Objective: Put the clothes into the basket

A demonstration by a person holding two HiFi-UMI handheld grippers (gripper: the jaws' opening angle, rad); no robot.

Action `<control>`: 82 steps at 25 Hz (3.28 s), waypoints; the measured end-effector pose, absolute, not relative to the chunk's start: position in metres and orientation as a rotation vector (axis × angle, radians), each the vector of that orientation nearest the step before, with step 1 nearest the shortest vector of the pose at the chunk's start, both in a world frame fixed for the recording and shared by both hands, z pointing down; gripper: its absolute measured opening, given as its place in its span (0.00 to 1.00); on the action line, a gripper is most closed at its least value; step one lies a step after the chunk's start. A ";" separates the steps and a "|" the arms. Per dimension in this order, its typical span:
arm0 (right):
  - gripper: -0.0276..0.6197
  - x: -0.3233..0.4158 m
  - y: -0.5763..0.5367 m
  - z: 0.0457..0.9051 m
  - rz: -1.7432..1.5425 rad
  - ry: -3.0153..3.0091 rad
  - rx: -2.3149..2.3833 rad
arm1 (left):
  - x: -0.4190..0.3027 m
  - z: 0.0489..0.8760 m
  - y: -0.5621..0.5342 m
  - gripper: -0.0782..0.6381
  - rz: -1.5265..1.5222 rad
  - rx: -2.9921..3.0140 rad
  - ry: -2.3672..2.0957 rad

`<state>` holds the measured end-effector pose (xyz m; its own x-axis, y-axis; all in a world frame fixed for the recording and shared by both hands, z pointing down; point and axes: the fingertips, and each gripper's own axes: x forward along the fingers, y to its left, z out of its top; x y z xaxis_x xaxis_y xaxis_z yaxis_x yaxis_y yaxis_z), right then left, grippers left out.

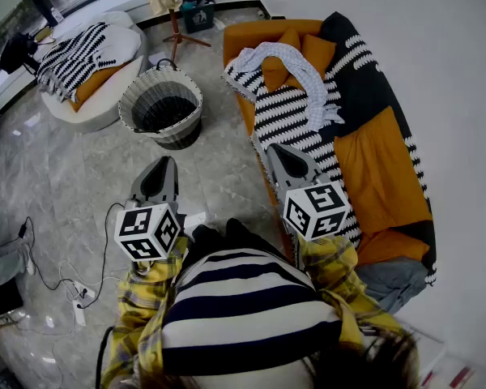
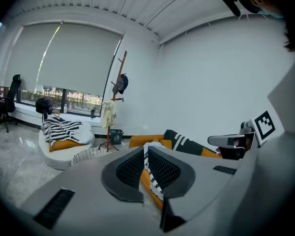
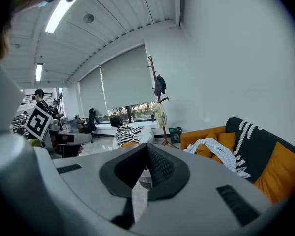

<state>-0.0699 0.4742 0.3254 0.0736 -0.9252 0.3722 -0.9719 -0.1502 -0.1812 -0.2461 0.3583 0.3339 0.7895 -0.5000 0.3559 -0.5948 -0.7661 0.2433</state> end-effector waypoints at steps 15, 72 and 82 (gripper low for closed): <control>0.08 -0.054 0.479 0.344 0.664 -2.031 2.130 | -0.221 0.341 0.371 0.16 0.413 2.622 -0.848; 0.34 0.095 0.238 0.409 0.844 -1.871 2.171 | -0.076 0.408 0.119 0.16 0.551 2.612 -0.668; 0.34 0.195 0.194 0.449 0.919 -1.825 2.157 | 0.016 0.433 0.081 0.16 0.568 2.640 -0.589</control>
